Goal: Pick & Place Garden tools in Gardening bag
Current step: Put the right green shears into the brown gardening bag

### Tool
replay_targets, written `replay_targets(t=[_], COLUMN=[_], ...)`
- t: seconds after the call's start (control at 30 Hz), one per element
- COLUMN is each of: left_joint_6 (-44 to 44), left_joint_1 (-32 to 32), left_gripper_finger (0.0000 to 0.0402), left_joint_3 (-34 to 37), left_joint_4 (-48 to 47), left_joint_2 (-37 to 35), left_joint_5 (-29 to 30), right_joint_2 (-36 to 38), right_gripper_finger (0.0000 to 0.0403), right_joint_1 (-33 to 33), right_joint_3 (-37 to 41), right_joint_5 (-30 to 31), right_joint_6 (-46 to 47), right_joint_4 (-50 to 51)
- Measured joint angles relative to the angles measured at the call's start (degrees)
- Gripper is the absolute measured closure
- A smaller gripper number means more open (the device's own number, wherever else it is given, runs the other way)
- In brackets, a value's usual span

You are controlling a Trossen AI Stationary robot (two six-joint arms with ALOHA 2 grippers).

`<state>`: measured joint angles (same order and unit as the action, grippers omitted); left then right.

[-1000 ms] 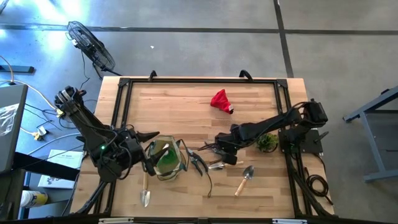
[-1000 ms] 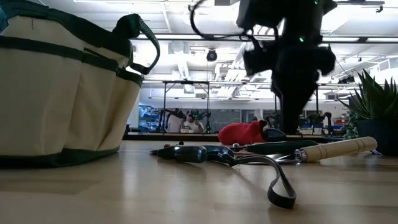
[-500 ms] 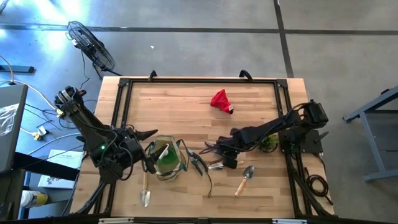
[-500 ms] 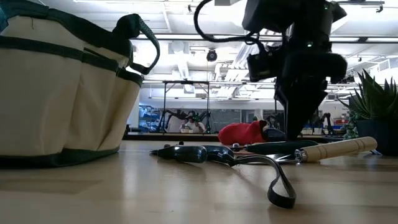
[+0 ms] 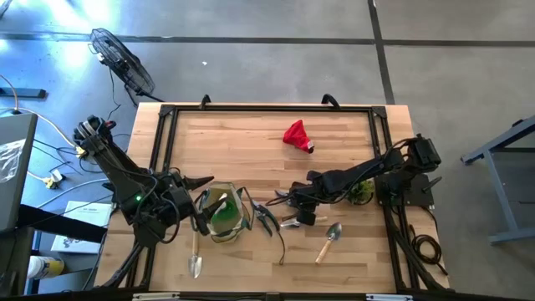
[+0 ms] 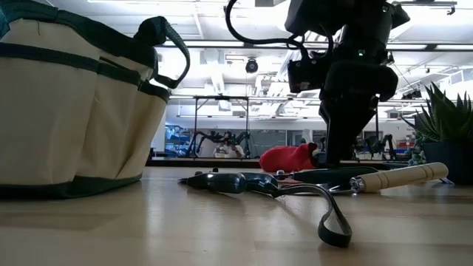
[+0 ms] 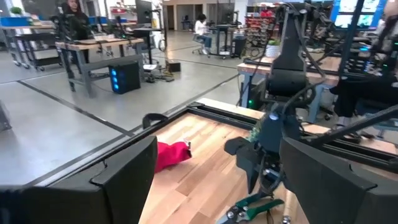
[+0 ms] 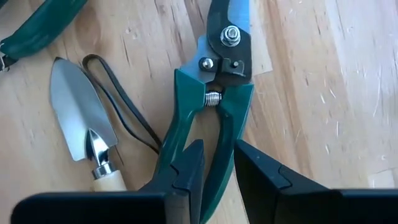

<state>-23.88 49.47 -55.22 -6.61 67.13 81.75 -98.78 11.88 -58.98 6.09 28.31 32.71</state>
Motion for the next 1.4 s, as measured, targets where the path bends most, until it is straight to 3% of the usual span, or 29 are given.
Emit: replay_targets(t=[0.3, 0.83, 1.1, 1.4], left_joint_6=[-0.9, -3.8, -4.8, -4.9], left_joint_1=[0.0, 0.0, 0.0, 0.0], left_gripper_finger=[0.0073, 0.0073, 0.0073, 0.0073], left_joint_3=[0.0, 0.0, 0.0, 0.0], left_joint_4=[-1.1, -3.8, -3.8, -3.9], left_joint_2=[0.0, 0.0, 0.0, 0.0], left_joint_5=[-1.8, -1.3, -1.3, -1.7], right_joint_2=[-0.1, 0.0, 0.0, 0.0], right_gripper_finger=[0.0323, 0.0323, 0.0365, 0.0365], right_joint_1=[0.0, 0.0, -0.7, -1.3], right_joint_3=[0.3, 7.4, 7.5, 7.5], right_joint_5=[-0.2, 1.0, 1.5, 2.5], right_joint_6=[0.3, 0.5, 0.0, -0.2], right_joint_4=[-0.2, -6.5, -6.4, -6.0])
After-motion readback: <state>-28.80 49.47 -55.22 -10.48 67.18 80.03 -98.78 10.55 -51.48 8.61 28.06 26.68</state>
